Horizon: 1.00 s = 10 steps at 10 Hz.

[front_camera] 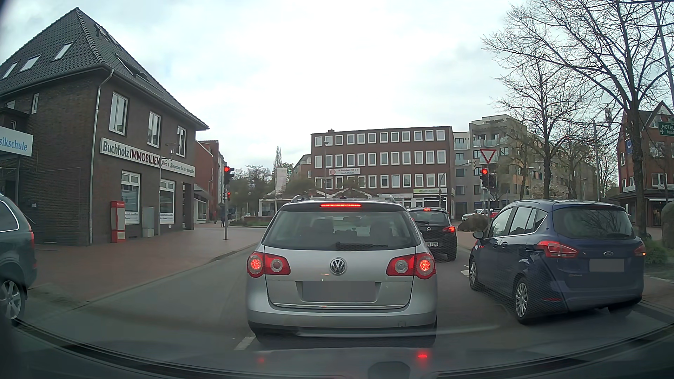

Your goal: Follow the waypoints while adhering to traffic rules and regulations

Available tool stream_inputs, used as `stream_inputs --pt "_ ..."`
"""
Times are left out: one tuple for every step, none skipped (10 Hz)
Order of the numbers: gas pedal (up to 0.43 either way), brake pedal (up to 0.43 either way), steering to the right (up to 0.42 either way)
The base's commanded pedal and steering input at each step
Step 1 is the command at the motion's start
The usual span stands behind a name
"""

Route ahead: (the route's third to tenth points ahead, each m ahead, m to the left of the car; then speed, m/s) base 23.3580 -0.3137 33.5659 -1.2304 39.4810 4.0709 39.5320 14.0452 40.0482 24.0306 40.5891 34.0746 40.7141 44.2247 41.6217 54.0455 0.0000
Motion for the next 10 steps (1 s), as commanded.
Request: stream_inputs --pt "0.000 0.256 -0.017" --pt "0.000 0.256 -0.017" --pt "0.000 0.256 -0.017" --pt "0.000 0.256 -0.017" --pt "0.000 0.256 -0.017" --pt "0.000 0.256 -0.017" --pt "0.000 0.256 -0.017" --pt "0.000 0.256 -0.017" --pt "0.000 0.256 -0.017" --pt "0.000 0.256 -0.017"
